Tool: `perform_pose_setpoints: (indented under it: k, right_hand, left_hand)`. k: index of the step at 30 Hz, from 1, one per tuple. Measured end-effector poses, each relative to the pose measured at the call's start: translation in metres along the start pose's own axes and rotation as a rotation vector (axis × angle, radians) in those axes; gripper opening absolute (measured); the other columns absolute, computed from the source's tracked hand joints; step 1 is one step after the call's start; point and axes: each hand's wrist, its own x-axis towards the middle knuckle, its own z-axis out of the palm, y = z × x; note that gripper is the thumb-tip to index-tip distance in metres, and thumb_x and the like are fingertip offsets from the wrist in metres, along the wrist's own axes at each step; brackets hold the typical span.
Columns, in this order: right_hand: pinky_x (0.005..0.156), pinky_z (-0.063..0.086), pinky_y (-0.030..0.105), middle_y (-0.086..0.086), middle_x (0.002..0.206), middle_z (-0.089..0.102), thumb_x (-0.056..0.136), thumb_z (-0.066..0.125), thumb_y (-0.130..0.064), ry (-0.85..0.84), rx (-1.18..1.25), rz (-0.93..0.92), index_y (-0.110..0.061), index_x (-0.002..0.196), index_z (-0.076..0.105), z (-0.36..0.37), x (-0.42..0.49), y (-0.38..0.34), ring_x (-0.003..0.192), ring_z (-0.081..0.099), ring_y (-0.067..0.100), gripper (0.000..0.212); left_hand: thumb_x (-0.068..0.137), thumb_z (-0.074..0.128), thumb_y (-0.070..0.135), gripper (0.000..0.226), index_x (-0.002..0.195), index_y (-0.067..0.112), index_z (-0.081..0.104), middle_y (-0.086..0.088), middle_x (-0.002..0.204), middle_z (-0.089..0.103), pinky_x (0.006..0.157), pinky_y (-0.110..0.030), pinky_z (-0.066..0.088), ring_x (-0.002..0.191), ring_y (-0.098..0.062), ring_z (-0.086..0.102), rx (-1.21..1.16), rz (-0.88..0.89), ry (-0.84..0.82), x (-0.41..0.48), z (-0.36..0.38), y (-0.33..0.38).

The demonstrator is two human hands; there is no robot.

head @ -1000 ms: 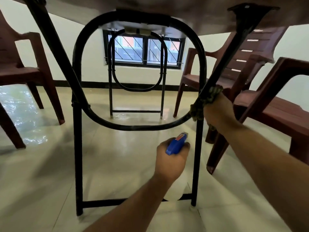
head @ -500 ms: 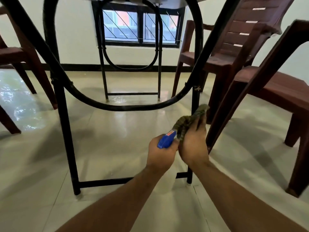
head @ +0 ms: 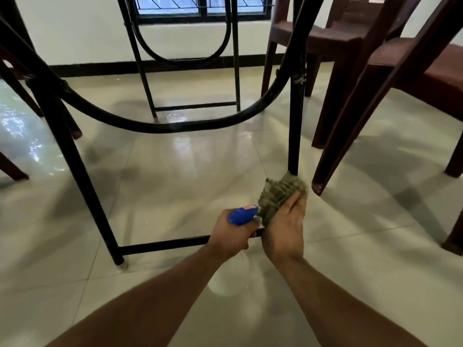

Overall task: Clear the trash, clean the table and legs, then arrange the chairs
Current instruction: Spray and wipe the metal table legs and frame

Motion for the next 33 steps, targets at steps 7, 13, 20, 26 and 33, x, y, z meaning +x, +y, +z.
perform_pose_setpoints:
  k: [7,13,20,26,33]
  right_hand:
    - [0.123,0.005,0.050,0.039,0.157,-0.011,0.097,0.046,-0.043,-0.596,-0.190,0.190,0.012,0.148,-0.015,0.052,-0.055,0.060,0.147,-0.006,0.052,0.097]
    - [0.119,0.027,0.048,0.028,0.158,0.017,0.096,0.055,-0.025,-0.447,0.332,0.574,0.001,0.154,0.007,0.047,-0.034,0.026,0.144,0.025,0.044,0.080]
    - [0.116,0.034,0.047,0.024,0.156,0.019,0.095,0.050,-0.008,-0.334,0.351,0.452,-0.013,0.155,0.020,0.049,-0.047,-0.017,0.137,0.038,0.039,0.067]
    - [0.119,0.029,0.038,0.011,0.166,0.007,0.097,0.056,-0.024,-0.815,-0.050,-0.121,-0.026,0.159,0.012,0.009,-0.083,-0.019,0.147,0.028,0.029,0.075]
    - [0.110,0.032,0.023,0.009,0.152,0.041,0.096,0.050,-0.012,-0.836,0.145,0.172,-0.015,0.152,0.033,-0.127,-0.099,-0.059,0.128,0.047,0.022,0.058]
  left_hand:
    - [0.090,0.068,0.017,0.023,0.084,-0.005,0.069,-0.010,0.067,0.063,0.051,-0.028,0.050,0.048,-0.014,0.054,-0.020,-0.031,-0.037,0.003,-0.001,-0.003]
    - [0.090,0.069,0.020,0.016,0.082,0.005,0.070,-0.008,0.068,0.066,0.051,-0.027,0.050,0.046,-0.013,0.055,0.046,-0.063,-0.039,-0.005,-0.016,-0.008]
    - [0.089,0.070,0.020,0.022,0.081,0.000,0.069,-0.008,0.066,0.065,0.052,-0.026,0.051,0.051,-0.016,0.057,0.131,-0.087,0.053,-0.018,-0.065,-0.013]
    - [0.089,0.072,0.024,0.021,0.093,0.004,0.069,-0.010,0.074,0.067,0.050,-0.022,0.049,0.055,-0.014,0.059,0.152,-0.155,0.076,-0.036,-0.093,-0.020]
    - [0.085,0.076,0.040,0.023,0.079,0.025,0.061,-0.006,0.072,0.062,0.060,-0.033,0.046,0.064,-0.022,0.058,0.223,-0.230,-0.047,-0.119,-0.117,0.036]
